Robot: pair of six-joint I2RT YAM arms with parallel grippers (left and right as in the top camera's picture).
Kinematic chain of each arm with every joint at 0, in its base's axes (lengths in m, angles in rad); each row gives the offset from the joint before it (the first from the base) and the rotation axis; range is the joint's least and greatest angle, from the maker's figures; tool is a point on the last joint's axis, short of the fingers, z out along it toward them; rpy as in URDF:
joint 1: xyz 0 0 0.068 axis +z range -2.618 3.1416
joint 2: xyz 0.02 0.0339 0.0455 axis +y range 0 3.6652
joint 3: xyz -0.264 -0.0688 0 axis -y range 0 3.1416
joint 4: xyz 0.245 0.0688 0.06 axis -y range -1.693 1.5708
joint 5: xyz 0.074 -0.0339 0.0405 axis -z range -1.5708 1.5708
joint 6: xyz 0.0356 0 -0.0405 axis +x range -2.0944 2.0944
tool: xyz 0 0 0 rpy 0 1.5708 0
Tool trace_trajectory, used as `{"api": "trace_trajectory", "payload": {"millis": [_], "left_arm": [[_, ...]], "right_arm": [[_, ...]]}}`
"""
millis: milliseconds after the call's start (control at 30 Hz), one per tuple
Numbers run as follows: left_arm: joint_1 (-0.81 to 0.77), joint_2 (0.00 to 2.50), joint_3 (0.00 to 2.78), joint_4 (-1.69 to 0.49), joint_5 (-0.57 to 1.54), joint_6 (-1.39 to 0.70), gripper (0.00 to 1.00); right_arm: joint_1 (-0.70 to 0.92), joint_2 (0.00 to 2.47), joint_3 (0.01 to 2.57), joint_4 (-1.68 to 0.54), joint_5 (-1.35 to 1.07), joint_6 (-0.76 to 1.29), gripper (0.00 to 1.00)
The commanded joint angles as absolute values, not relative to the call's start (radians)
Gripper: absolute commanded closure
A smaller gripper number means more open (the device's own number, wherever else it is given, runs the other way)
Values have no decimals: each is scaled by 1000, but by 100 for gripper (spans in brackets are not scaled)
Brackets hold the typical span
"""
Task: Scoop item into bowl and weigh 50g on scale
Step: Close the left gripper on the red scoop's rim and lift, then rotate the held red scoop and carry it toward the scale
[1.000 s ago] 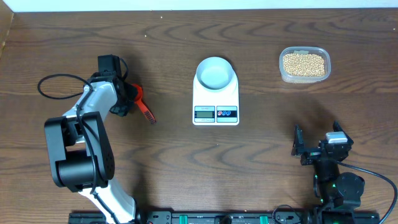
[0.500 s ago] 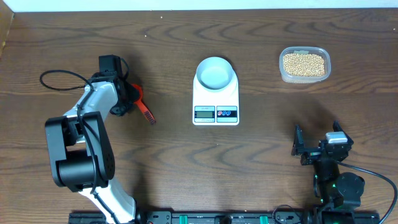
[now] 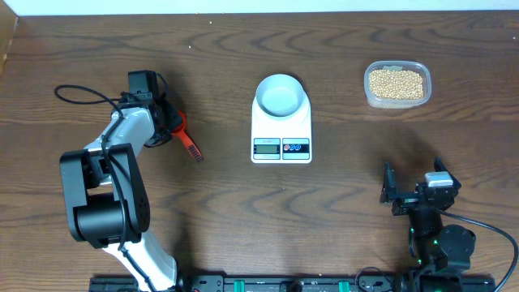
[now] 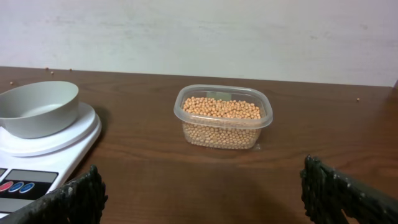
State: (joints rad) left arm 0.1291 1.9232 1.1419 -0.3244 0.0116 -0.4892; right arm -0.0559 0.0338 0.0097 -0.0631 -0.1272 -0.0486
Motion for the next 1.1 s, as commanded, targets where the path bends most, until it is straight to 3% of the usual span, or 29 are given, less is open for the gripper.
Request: {"api": "trace_trajectory", "payload": {"millis": [0, 367, 500, 600, 667, 1067], "left_arm": [[134, 1954, 1123, -319, -1, -456, 53], [134, 1957, 1118, -315, -2, -456, 54], [134, 1957, 1117, -315, -1, -456, 67], [134, 1957, 1117, -315, -2, -456, 85], [134, 1957, 1117, -315, -2, -456, 92], [134, 1907, 1117, -305, -1, -456, 93]], "right_arm": [[-60, 25, 6, -64, -134, -61, 1], [-60, 25, 6, -64, -134, -61, 1], [-60, 25, 6, -64, -134, -61, 1], [-60, 25, 6, -64, -134, -61, 1], [-60, 25, 6, -64, -134, -61, 1], [-60, 25, 6, -64, -134, -61, 1]]}}
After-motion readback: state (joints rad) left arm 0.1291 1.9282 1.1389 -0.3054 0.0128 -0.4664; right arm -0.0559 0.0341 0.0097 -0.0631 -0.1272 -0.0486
